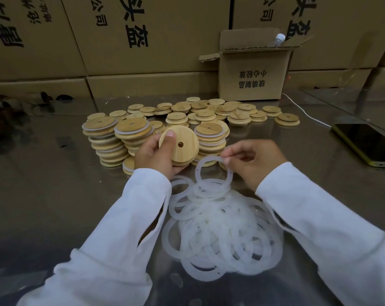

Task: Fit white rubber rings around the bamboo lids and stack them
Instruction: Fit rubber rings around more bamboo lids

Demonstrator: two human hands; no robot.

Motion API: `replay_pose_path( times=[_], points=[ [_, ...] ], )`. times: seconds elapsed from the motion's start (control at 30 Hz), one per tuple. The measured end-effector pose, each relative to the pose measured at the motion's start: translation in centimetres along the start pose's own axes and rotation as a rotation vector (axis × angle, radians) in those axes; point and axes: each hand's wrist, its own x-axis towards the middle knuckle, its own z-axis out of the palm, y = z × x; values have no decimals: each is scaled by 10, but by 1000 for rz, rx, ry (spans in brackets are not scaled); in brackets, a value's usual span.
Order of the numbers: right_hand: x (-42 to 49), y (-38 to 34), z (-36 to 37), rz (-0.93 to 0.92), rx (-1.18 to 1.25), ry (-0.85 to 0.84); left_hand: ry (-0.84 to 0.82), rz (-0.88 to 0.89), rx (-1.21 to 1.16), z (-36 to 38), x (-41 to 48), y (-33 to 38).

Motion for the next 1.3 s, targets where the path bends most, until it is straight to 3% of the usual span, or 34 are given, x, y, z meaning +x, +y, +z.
replay_pose_path(
  times=[0.17,0.4,0.53,0.63,0.77,0.87,1.1,1.3],
  points=[
    [3,-3,-12,7,306,80,-32,-120,-26,0,0,-3],
    [3,-5,-6,152,621,18,-272,-269,8,7,-12,-3],
    [3,-5,-6,148,607,24,-335,-352,54,7,-11,-4],
    [1,-5,-1,71,530,38,-422,-257,126,5,-14,-7],
    [-3,-4,4,-176,91,159,-471,-201,124,4,-15,-10],
    [-5,-3,7,-217,-65,198,-492,-168,112,3,-15,-10],
    [-1,2,6,-91,156,199,-509,-139,104,4,-16,-9],
    [0,0,6,-26,199,194,-469,-132,113,5,-17,-8]
  ],
)
